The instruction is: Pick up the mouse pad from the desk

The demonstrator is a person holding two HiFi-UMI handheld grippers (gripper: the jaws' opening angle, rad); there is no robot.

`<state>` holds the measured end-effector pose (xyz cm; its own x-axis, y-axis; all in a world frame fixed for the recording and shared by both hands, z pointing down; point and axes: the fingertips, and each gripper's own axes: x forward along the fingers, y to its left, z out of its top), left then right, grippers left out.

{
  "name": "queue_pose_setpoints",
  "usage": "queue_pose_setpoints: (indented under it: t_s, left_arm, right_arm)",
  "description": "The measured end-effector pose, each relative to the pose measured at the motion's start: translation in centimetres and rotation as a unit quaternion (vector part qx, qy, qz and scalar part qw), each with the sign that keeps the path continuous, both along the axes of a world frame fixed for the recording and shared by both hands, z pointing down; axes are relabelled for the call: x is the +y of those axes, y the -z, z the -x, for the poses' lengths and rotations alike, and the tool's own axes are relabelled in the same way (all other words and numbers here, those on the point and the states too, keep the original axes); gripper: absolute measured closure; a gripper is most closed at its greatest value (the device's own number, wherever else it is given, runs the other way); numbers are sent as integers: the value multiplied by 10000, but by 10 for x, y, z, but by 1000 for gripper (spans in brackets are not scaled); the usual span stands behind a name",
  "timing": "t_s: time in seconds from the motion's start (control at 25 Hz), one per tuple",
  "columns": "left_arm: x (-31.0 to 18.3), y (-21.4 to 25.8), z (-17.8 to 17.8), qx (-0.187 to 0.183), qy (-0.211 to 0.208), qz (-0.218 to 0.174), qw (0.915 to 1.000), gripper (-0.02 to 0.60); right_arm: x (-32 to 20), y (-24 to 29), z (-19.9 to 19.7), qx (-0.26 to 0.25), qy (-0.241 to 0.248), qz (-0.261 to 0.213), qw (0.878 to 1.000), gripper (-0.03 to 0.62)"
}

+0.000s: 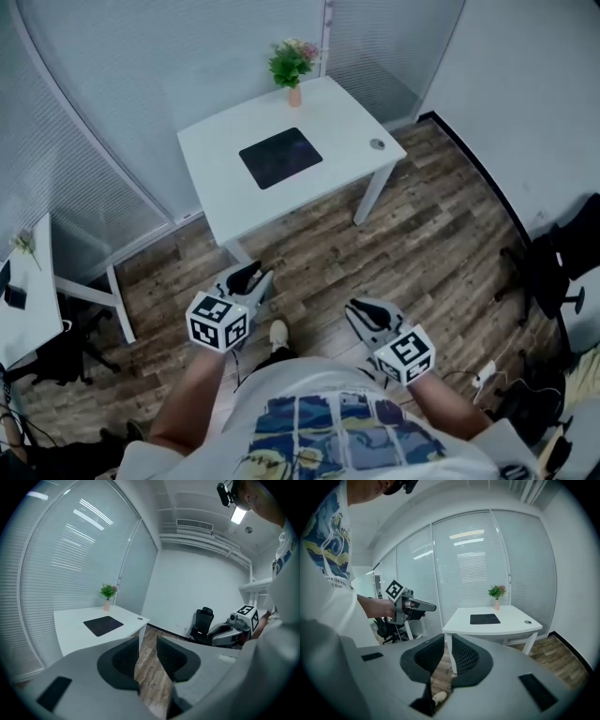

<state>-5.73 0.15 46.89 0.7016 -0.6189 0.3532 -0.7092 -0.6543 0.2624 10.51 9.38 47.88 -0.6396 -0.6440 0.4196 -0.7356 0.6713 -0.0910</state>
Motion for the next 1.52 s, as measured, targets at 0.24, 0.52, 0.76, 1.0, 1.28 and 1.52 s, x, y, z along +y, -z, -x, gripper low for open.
queue_pose_setpoints:
  t_s: [0.24,0.52,0.76,1.0,1.28,1.52]
  left_arm:
    - [-70,-14,39,-13,-113,95,9999,472]
    - [-137,-44,77,-91,-5,294,9995,465]
    - [-199,-74,78,-256,141,440,9986,457]
    - [-271,-101,76,-492,523,618,9955,446]
    - [-355,-126,73,-766,958,891,9884,436]
    - [-421,-159,74,-1081,1218,1138,9801,433]
  right_arm:
    - [-51,-2,43,34,-214,123,9997,540]
    - [-87,-3,76,71,-337,176,9993,542]
    - [-125,-20,65,53,-408,348,9985,542]
    - [-188,-28,44,-45,-216,376,9990,542]
    - [-273,-30,14,-63,90,456,9989,542]
    - [-325,-40,-22,-115,43,770,9970,542]
